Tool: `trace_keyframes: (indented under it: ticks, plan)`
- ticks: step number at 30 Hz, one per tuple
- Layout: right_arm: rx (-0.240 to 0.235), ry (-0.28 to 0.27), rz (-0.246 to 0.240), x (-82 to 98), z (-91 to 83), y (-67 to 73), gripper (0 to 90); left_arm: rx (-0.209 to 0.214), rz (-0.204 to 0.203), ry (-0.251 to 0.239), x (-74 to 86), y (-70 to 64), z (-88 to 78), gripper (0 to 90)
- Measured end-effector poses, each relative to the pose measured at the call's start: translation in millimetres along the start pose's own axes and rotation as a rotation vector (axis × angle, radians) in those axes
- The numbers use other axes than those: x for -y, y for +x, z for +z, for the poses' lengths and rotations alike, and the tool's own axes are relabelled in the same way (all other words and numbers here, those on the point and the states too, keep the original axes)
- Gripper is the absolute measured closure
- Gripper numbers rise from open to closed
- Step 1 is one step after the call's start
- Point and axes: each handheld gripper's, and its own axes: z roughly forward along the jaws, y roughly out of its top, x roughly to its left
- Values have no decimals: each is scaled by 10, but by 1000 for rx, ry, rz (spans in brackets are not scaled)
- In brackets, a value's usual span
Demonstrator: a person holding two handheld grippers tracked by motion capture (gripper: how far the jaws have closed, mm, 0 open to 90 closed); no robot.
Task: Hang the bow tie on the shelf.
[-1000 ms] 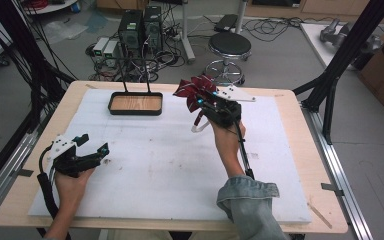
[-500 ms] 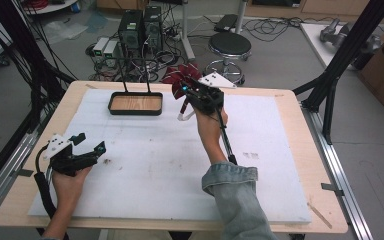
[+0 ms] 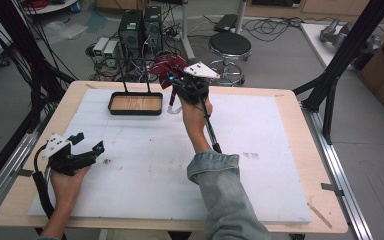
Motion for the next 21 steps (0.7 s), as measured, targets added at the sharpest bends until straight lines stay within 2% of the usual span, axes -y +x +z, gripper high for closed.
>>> trace_keyframes:
  ticks: [3, 17, 19, 21]
  plan:
    - [3, -23, 9, -24, 83, 22, 662, 2, 1, -8, -3, 10, -8, 163]
    - [-6, -46, 28, -45, 461, 84, 662, 10, -6, -17, -2, 29, -9, 163]
    - [-12, -46, 37, -88, 542, 94, 662, 11, -5, -18, -3, 29, -9, 163]
    - [-5, -62, 23, -143, 593, 122, 662, 12, -12, -24, -1, 30, -5, 163]
